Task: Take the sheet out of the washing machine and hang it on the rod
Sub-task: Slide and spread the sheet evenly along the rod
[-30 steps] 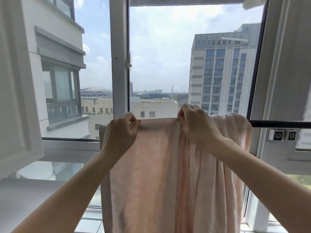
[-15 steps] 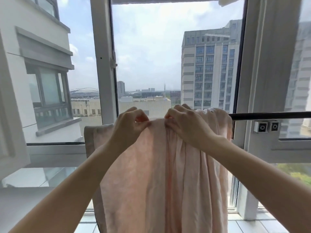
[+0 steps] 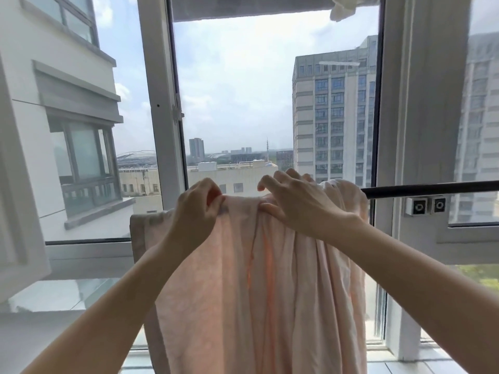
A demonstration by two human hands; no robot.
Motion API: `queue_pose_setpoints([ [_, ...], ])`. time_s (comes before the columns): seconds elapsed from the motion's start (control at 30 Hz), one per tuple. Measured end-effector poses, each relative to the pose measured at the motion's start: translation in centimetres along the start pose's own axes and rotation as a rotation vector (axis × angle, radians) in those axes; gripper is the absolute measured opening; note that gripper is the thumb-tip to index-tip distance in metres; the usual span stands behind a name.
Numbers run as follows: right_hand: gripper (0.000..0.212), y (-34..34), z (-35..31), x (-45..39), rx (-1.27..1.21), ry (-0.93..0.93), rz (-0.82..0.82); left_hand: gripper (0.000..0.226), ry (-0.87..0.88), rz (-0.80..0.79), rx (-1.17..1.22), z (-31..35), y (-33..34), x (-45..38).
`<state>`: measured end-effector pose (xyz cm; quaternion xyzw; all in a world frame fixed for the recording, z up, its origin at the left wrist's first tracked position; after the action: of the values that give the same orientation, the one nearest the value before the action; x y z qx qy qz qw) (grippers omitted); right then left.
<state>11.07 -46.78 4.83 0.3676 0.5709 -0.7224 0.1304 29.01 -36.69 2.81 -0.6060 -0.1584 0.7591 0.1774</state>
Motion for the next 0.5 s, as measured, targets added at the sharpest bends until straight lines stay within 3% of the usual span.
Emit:
queue_pose_setpoints([
  [0.17,0.027,0.7,-0.4,-0.4,-0.017,0.0,0.007,0.008,-0.046,0.033,-0.028,-0.7,-0.5,0.4],
  [0.3,0.007,0.7,-0.5,-0.2,-0.106,0.039,0.044,0.008,-0.113,0.082,-0.057,-1.5,-0.8,0.0],
  [0.4,0.02,-0.5,-0.3,0.0,-0.077,0.08,0.042,0.007,-0.171,0.108,-0.109,-2.1,-1.0,0.0],
  [0.5,0.02,-1.7,1.9,0.9,0.032,0.275,0.127,0.008,-0.195,0.11,-0.168,-2.4,-1.3,0.2],
])
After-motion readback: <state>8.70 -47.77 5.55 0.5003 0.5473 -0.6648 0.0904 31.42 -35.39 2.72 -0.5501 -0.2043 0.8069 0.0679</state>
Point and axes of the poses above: each hand's wrist, its own x-axis away from the middle knuckle, its own y-axis out of the palm, z = x × y, the point moved 2 cm from there along -x, towards the middle knuckle, and after that the axes turned 8 degrees about -x, right-handed, at the moved point
